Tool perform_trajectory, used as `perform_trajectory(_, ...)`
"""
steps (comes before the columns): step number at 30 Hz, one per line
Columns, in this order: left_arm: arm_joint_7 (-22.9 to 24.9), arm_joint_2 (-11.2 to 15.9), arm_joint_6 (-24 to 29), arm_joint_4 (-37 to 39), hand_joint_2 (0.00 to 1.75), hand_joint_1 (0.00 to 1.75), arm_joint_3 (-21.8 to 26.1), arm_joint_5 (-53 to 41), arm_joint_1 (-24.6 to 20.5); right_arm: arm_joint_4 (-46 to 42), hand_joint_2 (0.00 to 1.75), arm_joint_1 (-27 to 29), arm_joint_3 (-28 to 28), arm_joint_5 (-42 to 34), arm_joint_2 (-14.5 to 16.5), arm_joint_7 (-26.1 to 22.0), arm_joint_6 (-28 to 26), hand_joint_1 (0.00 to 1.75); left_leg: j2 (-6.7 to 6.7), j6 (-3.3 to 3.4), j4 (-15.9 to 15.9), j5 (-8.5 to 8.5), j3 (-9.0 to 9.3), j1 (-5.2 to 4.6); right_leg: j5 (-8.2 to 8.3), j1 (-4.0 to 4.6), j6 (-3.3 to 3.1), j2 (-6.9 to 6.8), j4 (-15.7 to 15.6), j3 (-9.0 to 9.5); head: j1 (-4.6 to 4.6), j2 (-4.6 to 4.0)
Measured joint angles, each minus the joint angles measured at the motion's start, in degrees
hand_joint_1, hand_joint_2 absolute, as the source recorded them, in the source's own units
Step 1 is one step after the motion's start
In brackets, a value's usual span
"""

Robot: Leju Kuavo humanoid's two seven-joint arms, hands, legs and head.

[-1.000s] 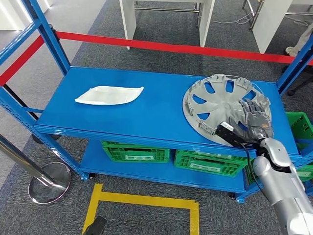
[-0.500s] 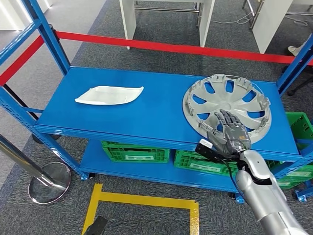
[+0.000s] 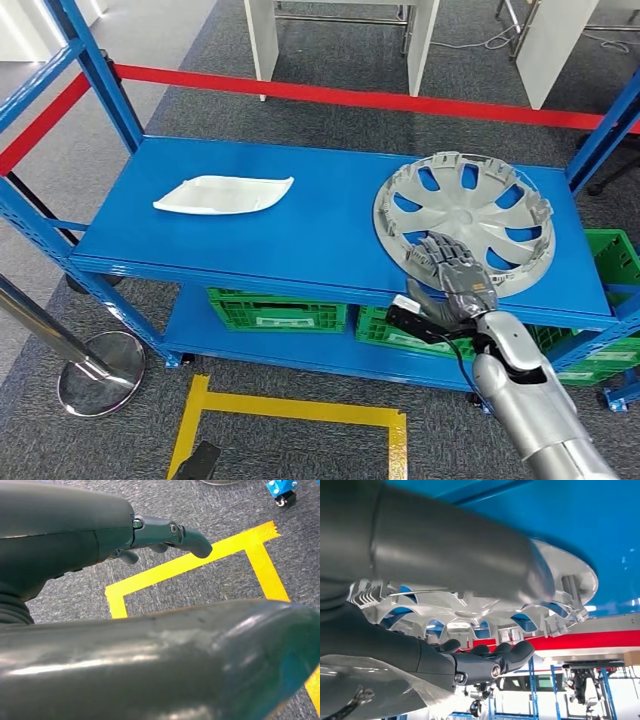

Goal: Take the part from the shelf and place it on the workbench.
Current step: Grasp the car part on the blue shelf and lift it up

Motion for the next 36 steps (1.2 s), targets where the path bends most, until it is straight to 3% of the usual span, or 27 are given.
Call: perform_trajectory(36,0.2,-0.1,0.1,0.0,0.0,0.0,0.0,-0.5,0.0,3.4,1.75,0.7,-1.3,-0.1,-1.1,5.3,1.8,0.0,0.01,0.0,0.0,0.0,0.01,0.0,0.0,0.0,0.0,0.01,0.0,0.02,0.01,-0.01)
